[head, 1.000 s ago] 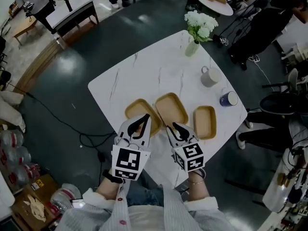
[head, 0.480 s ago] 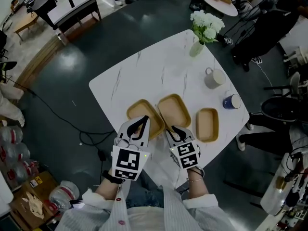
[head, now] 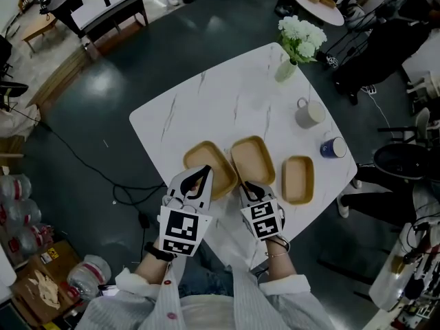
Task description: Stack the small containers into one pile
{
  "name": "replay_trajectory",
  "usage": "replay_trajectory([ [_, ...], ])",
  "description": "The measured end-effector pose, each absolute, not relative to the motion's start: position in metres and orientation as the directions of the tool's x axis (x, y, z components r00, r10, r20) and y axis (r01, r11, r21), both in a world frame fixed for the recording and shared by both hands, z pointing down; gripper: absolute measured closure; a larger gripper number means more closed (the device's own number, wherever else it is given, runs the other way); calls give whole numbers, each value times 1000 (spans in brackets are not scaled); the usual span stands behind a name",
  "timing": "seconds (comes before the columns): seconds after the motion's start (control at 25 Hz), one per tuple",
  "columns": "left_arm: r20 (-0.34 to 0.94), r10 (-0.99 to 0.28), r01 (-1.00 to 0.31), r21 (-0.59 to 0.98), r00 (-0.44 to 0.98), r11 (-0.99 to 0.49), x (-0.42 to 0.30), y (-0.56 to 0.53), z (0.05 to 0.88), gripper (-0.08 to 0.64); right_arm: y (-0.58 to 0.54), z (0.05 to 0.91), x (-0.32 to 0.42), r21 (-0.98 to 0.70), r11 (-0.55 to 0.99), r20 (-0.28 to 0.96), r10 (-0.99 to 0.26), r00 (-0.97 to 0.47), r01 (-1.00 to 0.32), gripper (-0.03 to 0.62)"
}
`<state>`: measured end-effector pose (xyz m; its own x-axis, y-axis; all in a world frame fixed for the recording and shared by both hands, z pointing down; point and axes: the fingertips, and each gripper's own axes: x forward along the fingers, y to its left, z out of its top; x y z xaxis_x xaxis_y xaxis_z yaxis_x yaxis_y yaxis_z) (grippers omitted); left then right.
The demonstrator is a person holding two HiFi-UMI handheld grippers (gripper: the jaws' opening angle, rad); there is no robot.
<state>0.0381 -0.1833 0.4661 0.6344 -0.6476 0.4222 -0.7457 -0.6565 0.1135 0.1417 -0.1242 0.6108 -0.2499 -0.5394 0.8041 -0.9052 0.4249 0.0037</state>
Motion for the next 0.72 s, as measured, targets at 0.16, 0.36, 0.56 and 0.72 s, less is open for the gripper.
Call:
replay_trajectory([
  [0.16,421,-653,-753,119,629,-648,35,-184,467,543,-126,612,143,14,423,805,-542,-241,-906,554],
  [0.36,419,-660,-759,122,624,-640,31,-185,467,543,-128,608,146,28,408,800,-556,-224,-912,561],
  [0.56,410,-666,-761,122,624,-638,29,-185,464,543,-133,595,149,37,383,776,-593,-215,-923,566],
  [0.72,399,-672,-763,123,623,-635,25,-185,459,543,-136,583,148,43,373,758,-617,-213,-927,568],
])
